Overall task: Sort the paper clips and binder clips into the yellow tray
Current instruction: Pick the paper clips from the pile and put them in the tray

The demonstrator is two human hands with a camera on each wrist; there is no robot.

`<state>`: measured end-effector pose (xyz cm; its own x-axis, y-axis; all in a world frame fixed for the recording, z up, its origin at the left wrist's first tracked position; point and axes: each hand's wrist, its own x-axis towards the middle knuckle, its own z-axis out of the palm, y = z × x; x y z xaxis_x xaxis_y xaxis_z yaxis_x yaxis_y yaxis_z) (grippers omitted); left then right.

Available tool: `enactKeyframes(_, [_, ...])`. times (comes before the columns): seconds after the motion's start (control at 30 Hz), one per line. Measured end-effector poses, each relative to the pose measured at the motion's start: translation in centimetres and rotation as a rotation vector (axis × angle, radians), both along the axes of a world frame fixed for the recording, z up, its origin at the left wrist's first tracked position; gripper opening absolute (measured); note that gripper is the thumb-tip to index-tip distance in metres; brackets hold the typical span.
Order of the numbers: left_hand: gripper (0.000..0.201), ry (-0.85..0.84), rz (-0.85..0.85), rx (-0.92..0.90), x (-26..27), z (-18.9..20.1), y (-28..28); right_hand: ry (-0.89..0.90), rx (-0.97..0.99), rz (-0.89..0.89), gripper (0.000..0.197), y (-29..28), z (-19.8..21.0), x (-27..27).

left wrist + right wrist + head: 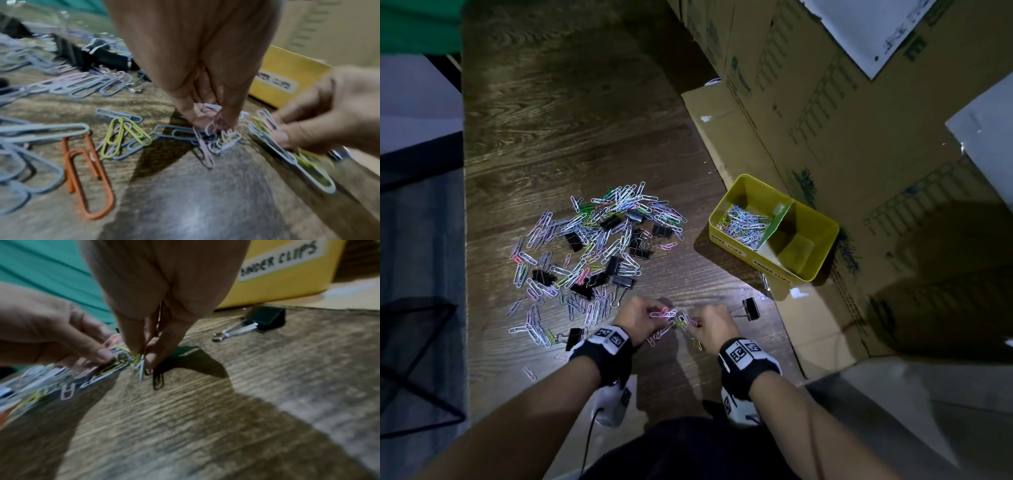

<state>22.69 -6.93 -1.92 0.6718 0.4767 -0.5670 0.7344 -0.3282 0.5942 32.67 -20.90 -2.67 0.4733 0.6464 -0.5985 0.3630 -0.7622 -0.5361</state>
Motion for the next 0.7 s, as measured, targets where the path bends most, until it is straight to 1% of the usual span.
enactKeyframes(0.03, [0.019, -0.005, 0.077, -0.089, 0.0, 0.1, 0.3, 0.052, 0.028, -0.055, 0.031, -0.4, -0.1, 0.4])
enactKeyframes(0.1, [0.02, -0.039, 0.222, -0.259, -0.1, 0.6, 0.7, 0.138, 0.069, -0.136, 0.037, -1.0, 0.0, 1.1])
enactKeyframes(0.17, [0.023, -0.063, 0.322, -0.37, 0.2, 1.5, 1.4, 0.194, 0.137, -0.213, 0.037, -1.3, 0.3, 1.7])
enactKeyframes(0.23, [0.027, -0.11, 0.402, -0.501, 1.3, 2.7, 2.1, 0.243, 0.226, -0.317, 0.035, -1.4, 0.9, 2.4])
enactKeyframes(0.3, [0.031, -0.169, 0.402, -0.584, 3.0, 4.1, 3.0, 0.288, 0.329, -0.419, 0.033, -1.4, 1.5, 3.2])
enactKeyframes(0.4, [0.026, -0.251, 0.335, -0.617, 6.5, 6.6, 4.2, 0.331, 0.463, -0.58, 0.037, -1.5, 2.9, 4.7])
enactKeyframes(0.47, [0.024, -0.336, 0.302, -0.658, 9.5, 8.3, 4.5, 0.365, 0.571, -0.676, 0.033, -1.6, 4.5, 5.8])
enactKeyframes(0.53, [0.025, -0.396, 0.267, -0.663, 12.7, 9.4, 4.3, 0.385, 0.674, -0.737, 0.03, -1.5, 6.1, 7.0])
enactKeyframes(0.63, [0.025, -0.4, 0.218, -0.56, 17.2, 9.7, 3.6, 0.373, 0.803, -0.811, 0.031, -1.5, 7.8, 9.3])
enactKeyframes(0.7, [0.023, -0.375, 0.175, -0.462, 19.6, 9.2, 2.8, 0.318, 0.851, -0.825, 0.03, -1.5, 8.9, 10.8])
